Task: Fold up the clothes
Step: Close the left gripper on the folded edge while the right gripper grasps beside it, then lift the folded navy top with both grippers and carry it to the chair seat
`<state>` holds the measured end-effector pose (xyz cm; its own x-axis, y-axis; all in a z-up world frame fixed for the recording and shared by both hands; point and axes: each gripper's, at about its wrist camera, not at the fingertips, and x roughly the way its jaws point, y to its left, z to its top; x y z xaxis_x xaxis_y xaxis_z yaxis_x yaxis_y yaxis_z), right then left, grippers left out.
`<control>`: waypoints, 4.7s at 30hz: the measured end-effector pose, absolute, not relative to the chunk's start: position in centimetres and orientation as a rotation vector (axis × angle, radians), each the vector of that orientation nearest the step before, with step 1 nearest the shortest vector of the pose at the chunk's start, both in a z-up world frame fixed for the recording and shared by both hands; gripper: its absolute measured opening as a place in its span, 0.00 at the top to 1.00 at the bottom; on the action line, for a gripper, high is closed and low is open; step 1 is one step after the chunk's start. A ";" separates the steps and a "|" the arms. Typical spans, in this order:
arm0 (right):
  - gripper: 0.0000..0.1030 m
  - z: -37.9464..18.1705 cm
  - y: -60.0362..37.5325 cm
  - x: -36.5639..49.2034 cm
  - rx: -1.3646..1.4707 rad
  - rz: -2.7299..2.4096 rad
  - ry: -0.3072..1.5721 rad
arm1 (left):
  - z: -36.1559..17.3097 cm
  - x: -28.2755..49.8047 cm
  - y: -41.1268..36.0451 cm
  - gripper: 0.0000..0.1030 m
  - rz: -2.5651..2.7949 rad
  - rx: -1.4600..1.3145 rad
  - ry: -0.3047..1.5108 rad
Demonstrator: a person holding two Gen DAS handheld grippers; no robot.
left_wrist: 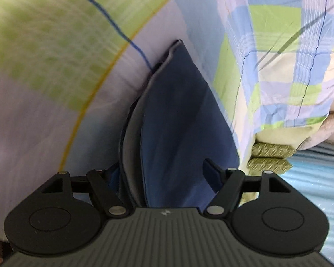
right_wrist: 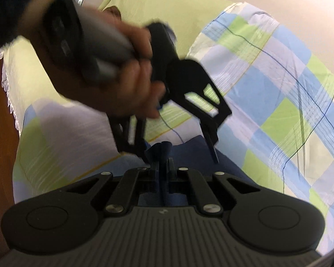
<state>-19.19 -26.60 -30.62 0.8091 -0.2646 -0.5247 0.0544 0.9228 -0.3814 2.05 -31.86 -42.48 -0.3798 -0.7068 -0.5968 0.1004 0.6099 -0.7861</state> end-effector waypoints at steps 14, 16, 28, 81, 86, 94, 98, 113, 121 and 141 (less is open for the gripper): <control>0.51 -30.2 -38.9 -26.7 0.036 -0.354 0.759 | -41.9 1.2 -34.7 0.85 -0.985 -0.146 1.738; 0.51 -30.0 -43.6 -29.4 0.137 -0.461 0.766 | -41.8 1.1 -35.2 0.85 -0.966 -0.124 1.748; 0.53 -38.4 -62.6 -38.0 1.058 -0.275 0.606 | -40.9 -0.6 -36.9 0.76 -0.871 -0.023 1.733; 0.80 -28.0 -38.5 -96.8 1.222 -1.614 -0.300 | -24.9 -68.8 -67.2 0.89 -2.392 0.887 1.278; 0.80 -29.5 -39.8 -107.7 1.168 -1.693 -0.330 | -26.9 -80.0 -70.3 0.89 -2.442 0.826 1.244; 0.80 -35.8 -44.2 -117.6 1.161 -1.679 -0.372 | -29.2 -84.7 -73.7 0.96 -2.463 0.690 1.212; 0.79 -38.4 -43.4 -118.7 1.206 -1.667 -0.432 | -32.2 -85.3 -74.4 0.95 -2.353 0.820 1.198; 0.57 -43.6 -43.9 -119.9 1.404 -1.733 -0.437 | -37.1 -77.2 -72.3 0.55 -2.009 0.946 1.394; 0.54 -43.2 -44.5 -119.3 1.424 -1.761 -0.411 | -42.4 -73.7 -71.5 0.47 -1.899 0.631 1.780; 0.51 -42.6 -45.3 -119.0 1.440 -1.789 -0.358 | -41.5 -75.9 -74.1 0.47 -2.110 0.617 1.753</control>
